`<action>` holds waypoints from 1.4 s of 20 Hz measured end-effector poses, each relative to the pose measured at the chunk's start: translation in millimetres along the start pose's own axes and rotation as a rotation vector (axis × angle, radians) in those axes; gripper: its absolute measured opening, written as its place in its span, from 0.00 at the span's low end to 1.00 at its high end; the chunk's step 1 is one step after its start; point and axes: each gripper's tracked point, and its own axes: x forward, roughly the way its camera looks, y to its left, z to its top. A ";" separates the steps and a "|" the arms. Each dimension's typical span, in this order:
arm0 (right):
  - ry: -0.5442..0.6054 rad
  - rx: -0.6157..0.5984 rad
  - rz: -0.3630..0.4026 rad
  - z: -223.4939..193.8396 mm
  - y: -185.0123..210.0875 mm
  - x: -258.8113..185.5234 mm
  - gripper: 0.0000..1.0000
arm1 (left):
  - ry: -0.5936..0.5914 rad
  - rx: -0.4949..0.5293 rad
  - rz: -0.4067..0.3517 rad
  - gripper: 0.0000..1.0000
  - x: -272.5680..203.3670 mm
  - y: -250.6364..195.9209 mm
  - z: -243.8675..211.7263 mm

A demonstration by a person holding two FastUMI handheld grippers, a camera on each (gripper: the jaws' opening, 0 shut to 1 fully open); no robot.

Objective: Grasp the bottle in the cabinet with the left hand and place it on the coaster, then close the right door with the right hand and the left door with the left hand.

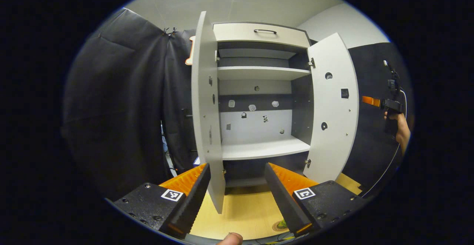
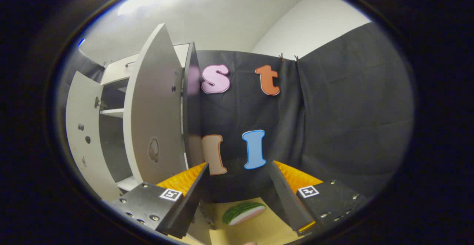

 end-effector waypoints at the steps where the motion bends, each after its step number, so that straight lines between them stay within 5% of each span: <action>1: 0.011 0.005 0.013 -5.4 8.8 3.5 0.98 | 0.004 0.003 0.006 0.93 0.7 5.9 -2.1; 6: -0.008 -0.061 0.075 -11.3 51.2 5.0 0.98 | 0.039 0.013 0.049 0.96 6.0 33.5 -13.7; 11: -0.067 -0.197 0.019 0.7 53.9 1.3 0.95 | 0.065 -0.027 0.053 0.93 14.0 43.8 -21.7; 28: -0.020 -0.084 0.153 -14.8 117.6 -12.0 0.92 | 0.087 -0.022 0.028 0.93 41.1 18.6 -31.5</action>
